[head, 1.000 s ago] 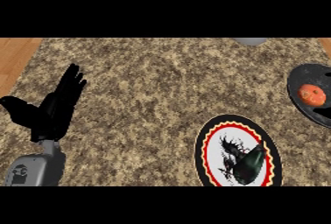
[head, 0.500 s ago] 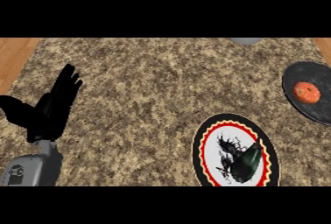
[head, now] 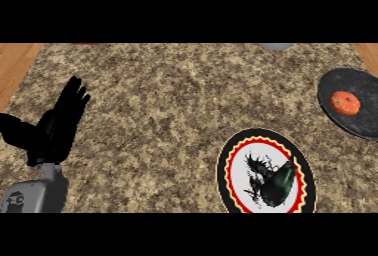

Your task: Pick the squash from the plate and place it in the pan

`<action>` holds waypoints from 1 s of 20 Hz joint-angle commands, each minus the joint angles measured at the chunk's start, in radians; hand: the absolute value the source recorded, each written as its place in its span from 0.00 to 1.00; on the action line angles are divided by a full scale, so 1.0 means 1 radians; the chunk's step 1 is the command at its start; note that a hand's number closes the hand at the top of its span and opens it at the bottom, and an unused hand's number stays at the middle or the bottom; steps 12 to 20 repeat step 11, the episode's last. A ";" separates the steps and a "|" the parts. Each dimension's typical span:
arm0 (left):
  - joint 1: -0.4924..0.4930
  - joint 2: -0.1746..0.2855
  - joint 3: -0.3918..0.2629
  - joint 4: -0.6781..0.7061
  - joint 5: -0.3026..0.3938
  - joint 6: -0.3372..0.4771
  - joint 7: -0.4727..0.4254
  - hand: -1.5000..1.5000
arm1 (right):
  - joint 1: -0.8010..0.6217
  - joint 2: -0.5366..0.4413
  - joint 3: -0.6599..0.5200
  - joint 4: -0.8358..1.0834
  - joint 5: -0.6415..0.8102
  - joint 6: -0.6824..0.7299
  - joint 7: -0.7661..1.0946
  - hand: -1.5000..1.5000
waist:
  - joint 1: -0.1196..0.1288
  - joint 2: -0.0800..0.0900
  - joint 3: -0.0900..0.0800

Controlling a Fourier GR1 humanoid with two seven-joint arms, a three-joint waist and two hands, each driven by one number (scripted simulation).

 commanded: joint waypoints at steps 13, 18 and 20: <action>-0.005 0.023 0.024 0.031 0.012 -0.022 -0.017 0.50 | 0.198 -0.015 -0.015 -0.063 -0.062 0.165 -0.150 0.00 | 0.000 -0.003 0.001; -0.005 0.023 0.024 0.031 0.012 -0.022 -0.017 0.50 | 0.198 -0.015 -0.015 -0.063 -0.062 0.165 -0.150 0.00 | 0.000 -0.003 0.001; -0.005 0.023 0.024 0.031 0.012 -0.022 -0.017 0.50 | 0.198 -0.015 -0.015 -0.063 -0.062 0.165 -0.150 0.00 | 0.000 -0.003 0.001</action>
